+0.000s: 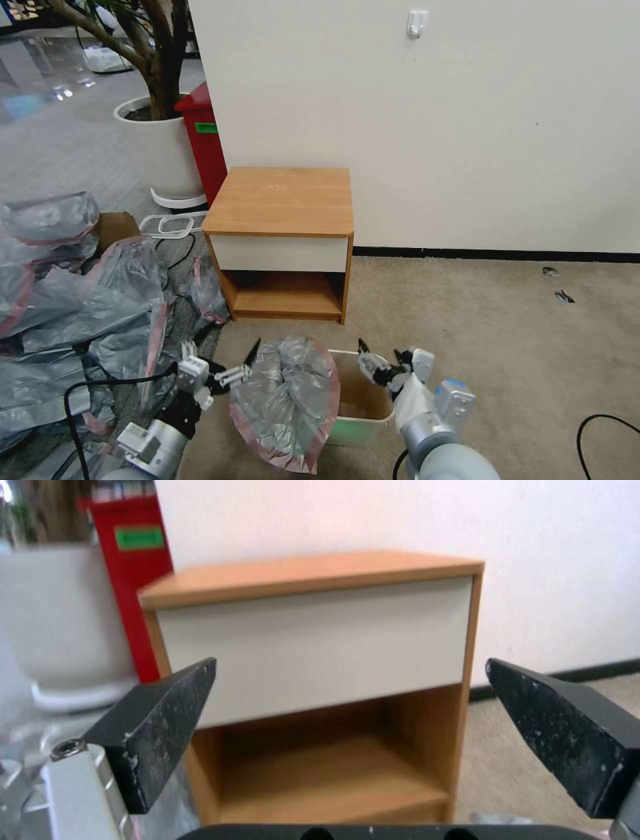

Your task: Pick up the garbage bag from the table and place it over the trash can.

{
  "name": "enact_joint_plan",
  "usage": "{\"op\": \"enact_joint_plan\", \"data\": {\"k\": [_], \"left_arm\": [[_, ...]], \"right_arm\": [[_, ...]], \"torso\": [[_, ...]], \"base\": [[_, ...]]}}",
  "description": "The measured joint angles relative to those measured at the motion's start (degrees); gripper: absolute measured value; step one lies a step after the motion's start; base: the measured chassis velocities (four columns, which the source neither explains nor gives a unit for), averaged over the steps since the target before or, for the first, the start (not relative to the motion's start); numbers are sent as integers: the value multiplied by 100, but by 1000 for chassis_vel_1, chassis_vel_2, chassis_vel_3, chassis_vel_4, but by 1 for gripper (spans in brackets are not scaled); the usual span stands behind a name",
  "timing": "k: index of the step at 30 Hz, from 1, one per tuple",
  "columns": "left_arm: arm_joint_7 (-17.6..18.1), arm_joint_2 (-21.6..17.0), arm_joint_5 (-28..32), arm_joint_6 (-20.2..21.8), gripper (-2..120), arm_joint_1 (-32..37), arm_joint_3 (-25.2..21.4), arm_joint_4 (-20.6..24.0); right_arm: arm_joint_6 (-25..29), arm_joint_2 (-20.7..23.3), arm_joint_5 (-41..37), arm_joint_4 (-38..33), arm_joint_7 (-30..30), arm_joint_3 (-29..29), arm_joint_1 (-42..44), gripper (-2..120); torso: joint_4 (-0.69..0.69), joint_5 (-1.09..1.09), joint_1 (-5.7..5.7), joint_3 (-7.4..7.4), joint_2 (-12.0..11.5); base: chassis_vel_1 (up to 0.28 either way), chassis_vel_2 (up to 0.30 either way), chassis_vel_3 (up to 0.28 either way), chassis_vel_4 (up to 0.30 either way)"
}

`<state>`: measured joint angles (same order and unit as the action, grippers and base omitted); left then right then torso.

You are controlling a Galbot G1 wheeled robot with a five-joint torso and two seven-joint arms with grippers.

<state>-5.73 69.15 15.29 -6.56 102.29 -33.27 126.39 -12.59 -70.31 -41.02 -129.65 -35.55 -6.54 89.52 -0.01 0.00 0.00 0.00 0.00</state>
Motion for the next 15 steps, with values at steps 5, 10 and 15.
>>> {"op": "enact_joint_plan", "data": {"k": [5, 10, 15], "left_arm": [[376, -154, 500, 2601, 100, 20, 144, 688], [777, -169, 1376, 4771, 100, -168, 105, 977], [767, -127, 1292, 4970, 100, -258, 173, 839]], "right_arm": [[183, -135, 134, -5, 60, -106, 0, 100], [373, -215, 262, 25, 125, -202, 69, 100], [470, -293, 285, 26, 163, -240, 99, 100]], "torso": [[1, 0, 0, 0, 0], [0, -1, 0, 1, 0], [1, 0, 0, 1, 0]], "base": [[0, 0, 0, 0], [0, 0, 0, 0], [0, 0, 0, 0]]}}
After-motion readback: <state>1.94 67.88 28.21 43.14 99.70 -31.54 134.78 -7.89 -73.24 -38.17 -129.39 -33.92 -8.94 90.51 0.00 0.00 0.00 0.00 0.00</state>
